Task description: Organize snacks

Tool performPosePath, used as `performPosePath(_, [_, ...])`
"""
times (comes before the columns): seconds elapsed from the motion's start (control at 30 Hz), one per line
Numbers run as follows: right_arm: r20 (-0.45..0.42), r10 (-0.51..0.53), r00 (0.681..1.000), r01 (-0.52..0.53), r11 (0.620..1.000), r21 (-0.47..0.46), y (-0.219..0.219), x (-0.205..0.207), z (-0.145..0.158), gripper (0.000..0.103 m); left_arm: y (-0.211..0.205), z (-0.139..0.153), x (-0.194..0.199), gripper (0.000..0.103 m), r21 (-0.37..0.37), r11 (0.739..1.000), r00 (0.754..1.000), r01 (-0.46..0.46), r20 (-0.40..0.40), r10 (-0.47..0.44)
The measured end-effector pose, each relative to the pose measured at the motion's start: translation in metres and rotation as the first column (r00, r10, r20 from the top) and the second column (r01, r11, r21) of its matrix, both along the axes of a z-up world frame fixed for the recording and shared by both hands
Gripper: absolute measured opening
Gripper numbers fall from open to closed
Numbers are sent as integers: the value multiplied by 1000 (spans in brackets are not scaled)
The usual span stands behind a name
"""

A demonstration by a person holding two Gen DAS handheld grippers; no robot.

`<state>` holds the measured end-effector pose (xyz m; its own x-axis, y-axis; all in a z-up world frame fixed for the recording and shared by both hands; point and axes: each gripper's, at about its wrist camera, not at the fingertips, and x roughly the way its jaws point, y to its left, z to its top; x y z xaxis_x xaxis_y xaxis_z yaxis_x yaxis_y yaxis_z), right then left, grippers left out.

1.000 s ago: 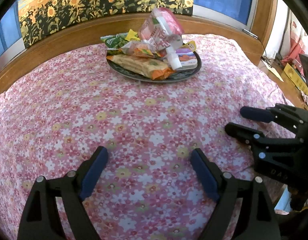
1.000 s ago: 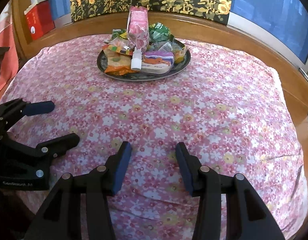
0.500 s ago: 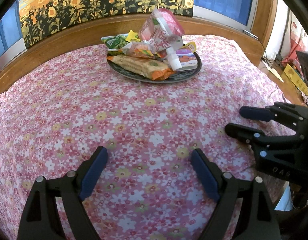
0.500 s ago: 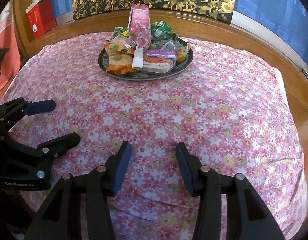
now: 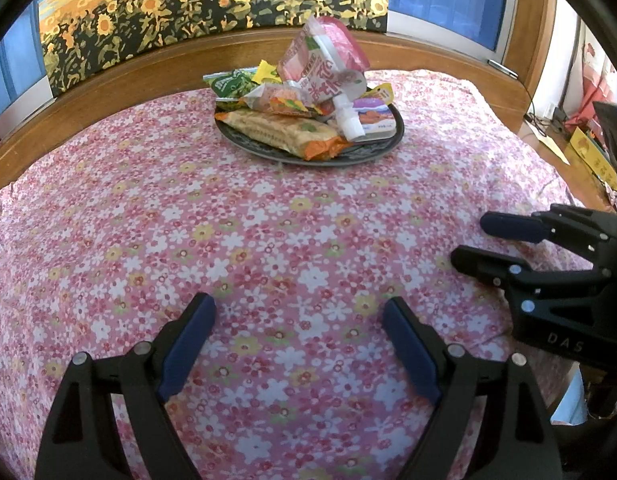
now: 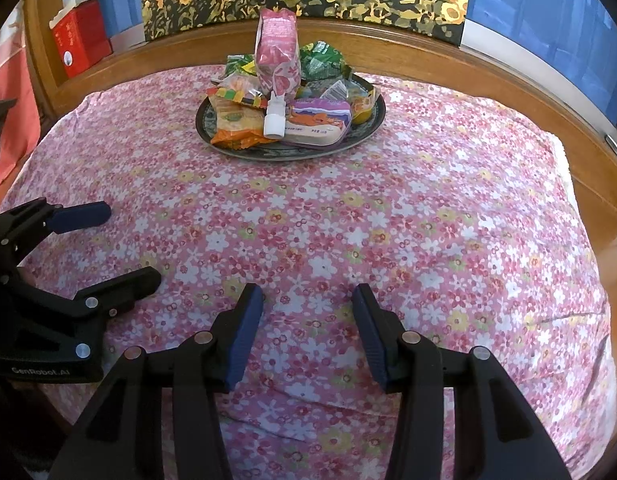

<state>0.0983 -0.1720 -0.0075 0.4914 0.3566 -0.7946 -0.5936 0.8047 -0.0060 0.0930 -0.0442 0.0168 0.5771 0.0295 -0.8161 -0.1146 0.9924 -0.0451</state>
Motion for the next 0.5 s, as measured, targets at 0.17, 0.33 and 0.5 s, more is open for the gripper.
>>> performPosePath(0.17, [-8,3,1000,-3,1000,-6,1,1,0,49,-1,1,0,89,5,1000,1000,0,-4,0])
performPosePath(0.33, [-10,2,1000,-2,1000,-2,0,1,-1,49,-1,1,0,89,4,1000,1000,0,-5,0])
performPosePath(0.5, [-11,1,1000,-1,1000,-3,0,1,-1,49,-1,1,0,89,5,1000,1000,1,-2,-1])
